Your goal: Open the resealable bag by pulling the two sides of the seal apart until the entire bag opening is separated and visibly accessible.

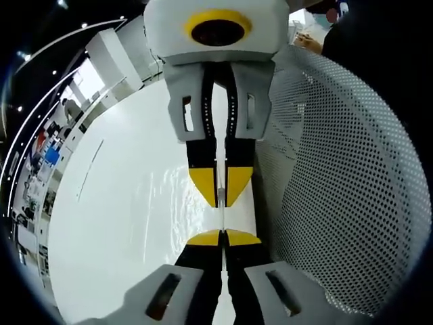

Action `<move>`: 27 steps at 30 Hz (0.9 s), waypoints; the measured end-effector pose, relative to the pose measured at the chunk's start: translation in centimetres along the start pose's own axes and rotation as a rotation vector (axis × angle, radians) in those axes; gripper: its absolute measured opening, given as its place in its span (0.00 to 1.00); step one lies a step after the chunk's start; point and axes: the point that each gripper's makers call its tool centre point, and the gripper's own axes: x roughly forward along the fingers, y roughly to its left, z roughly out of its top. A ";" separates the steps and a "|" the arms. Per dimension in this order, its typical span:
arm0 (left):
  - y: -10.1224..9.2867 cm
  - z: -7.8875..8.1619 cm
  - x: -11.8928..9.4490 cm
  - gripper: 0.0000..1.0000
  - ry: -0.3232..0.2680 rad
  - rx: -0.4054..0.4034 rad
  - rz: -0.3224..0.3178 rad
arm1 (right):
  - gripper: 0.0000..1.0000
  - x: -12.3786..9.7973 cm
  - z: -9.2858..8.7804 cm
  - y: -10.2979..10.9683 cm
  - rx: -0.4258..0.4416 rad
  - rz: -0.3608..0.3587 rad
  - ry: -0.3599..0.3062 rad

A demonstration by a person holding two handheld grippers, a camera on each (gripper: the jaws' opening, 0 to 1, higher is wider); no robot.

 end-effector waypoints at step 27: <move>0.5 -0.3 -0.3 0.00 -0.001 -0.028 0.049 | 0.00 -0.8 -1.3 -0.2 0.047 0.010 0.005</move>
